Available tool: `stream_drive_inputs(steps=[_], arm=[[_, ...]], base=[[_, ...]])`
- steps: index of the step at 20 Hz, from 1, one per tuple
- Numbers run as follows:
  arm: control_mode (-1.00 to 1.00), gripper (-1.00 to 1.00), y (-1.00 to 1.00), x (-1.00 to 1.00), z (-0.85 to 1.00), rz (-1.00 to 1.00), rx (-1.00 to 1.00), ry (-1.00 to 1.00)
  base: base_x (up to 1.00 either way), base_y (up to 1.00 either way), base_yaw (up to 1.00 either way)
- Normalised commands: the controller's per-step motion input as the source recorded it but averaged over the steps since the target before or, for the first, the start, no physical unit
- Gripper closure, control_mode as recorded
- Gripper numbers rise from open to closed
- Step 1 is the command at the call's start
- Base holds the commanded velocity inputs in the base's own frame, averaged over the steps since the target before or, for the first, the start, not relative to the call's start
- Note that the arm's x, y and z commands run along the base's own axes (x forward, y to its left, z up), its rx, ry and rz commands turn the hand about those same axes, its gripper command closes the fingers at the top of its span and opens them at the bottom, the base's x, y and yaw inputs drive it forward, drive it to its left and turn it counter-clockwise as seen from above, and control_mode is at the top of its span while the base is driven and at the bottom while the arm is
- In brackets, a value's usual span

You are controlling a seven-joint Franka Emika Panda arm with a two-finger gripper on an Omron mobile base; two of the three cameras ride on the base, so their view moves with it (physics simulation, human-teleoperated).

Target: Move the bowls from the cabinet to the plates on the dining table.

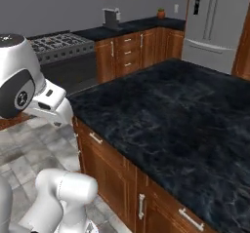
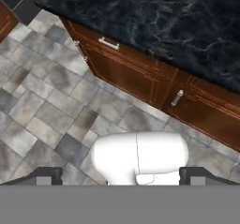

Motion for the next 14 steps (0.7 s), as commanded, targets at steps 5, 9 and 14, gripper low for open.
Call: stream_drive_inputs(steps=[5,9,14], arm=[[1.0,-1.0,0.0,0.0,0.0,0.0,0.0,0.0],[1.0,-1.0,0.0,0.0,0.0,0.0,0.0,0.0],[1.0,-1.0,0.0,0.0,0.0,0.0,0.0,0.0]], base=[[0.13,0.3,0.73],[0.06,0.27,0.76],[0.12,0.08,0.65]])
